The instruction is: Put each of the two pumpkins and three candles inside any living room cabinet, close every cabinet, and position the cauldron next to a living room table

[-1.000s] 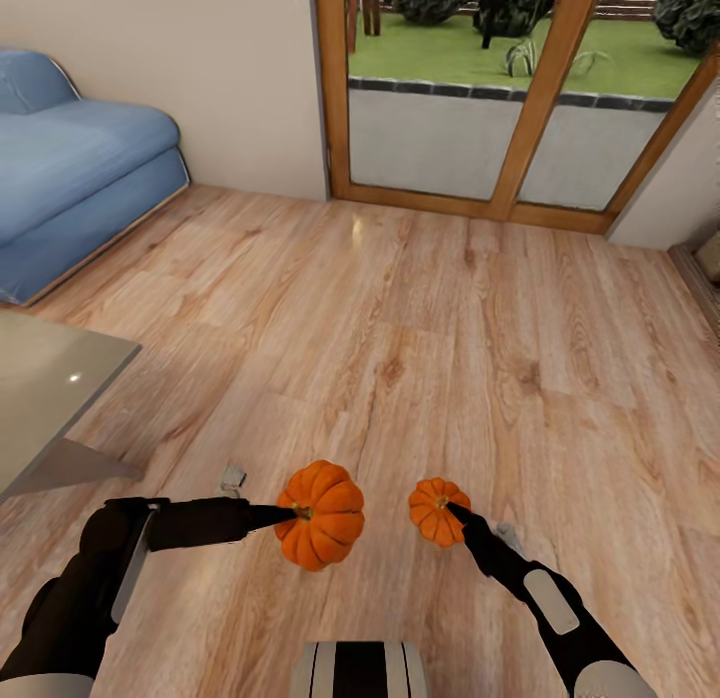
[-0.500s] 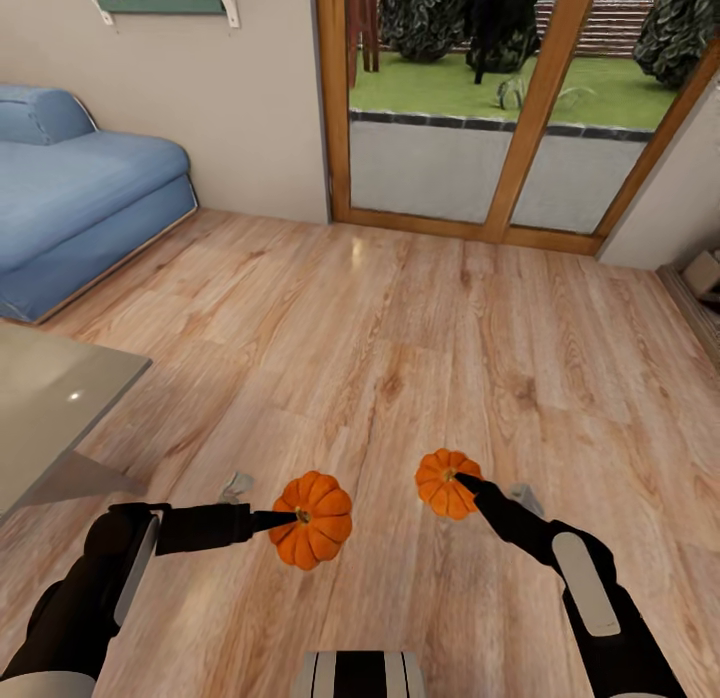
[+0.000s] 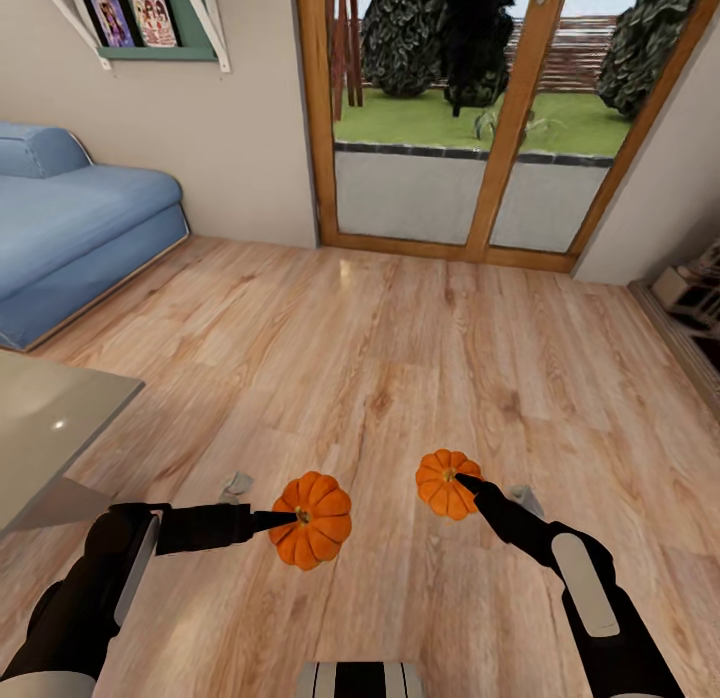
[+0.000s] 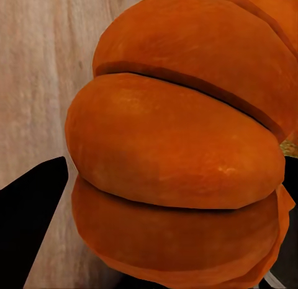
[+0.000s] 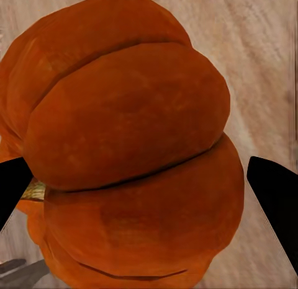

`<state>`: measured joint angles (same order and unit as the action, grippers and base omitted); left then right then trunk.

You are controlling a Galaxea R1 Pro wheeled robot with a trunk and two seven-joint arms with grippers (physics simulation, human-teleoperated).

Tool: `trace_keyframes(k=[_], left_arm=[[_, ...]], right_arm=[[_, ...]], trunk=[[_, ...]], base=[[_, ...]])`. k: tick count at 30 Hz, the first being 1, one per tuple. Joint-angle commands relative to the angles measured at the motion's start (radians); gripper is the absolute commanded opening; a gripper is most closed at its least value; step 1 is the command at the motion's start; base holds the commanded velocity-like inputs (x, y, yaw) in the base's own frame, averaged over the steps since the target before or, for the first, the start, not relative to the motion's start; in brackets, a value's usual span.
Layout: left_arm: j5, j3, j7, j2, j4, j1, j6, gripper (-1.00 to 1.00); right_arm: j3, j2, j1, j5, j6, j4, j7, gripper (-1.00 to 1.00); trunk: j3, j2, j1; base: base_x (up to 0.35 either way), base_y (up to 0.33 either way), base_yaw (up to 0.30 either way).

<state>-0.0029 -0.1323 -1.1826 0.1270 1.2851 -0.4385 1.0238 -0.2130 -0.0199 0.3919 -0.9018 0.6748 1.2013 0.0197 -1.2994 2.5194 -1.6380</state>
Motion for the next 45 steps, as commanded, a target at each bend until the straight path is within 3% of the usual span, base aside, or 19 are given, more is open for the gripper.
trace_keyframes(k=[1,19,35,45], left_arm=[[0.0,-0.001,-0.005,0.0,0.0,0.0,0.01,-1.0],[0.0,0.003,-0.003,-0.001,0.0,0.0,0.01,-1.0],[0.001,0.0,-0.003,-0.001,-0.001,0.0,0.009,-1.0],[0.006,-0.003,-0.006,0.0,0.0,0.0,0.01,-1.0]], right_arm=[[-0.001,0.001,0.0,-0.003,0.005,0.0,0.002,-1.0],[0.001,0.004,0.0,-0.006,-0.001,-0.008,0.003,-1.0],[0.0,0.005,0.0,-0.007,0.0,-0.012,0.002,-1.0],[-0.002,0.003,0.0,-0.032,0.003,-0.013,0.003,-1.0]], trunk=[[0.004,0.0,0.001],[0.082,-0.004,0.009],[0.151,-0.008,0.016],[0.158,-0.009,0.018]], base=[[0.0,0.0,-0.248],[0.0,0.0,-0.178],[0.0,0.0,-0.277],[0.0,0.0,-0.176]])
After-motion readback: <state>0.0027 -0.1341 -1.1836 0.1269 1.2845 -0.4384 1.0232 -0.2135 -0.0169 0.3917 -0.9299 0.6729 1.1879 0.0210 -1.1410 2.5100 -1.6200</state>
